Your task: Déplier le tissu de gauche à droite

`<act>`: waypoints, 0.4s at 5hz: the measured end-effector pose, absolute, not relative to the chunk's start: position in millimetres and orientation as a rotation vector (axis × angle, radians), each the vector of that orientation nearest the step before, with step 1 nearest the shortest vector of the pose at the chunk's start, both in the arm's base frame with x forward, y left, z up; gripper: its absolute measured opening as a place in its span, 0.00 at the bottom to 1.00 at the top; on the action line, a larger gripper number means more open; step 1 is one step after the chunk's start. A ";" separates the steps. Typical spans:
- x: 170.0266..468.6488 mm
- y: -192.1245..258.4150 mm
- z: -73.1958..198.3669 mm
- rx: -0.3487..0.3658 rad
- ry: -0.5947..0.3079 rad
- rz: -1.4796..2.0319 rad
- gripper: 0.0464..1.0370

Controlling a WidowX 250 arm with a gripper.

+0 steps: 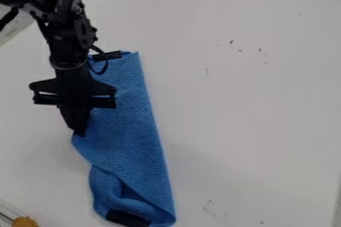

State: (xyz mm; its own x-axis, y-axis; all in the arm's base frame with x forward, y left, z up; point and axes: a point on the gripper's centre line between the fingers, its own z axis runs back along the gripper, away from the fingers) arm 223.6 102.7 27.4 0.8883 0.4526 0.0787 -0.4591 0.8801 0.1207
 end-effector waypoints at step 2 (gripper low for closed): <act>239.4 59.9 46.2 0.174 -0.063 0.406 0.01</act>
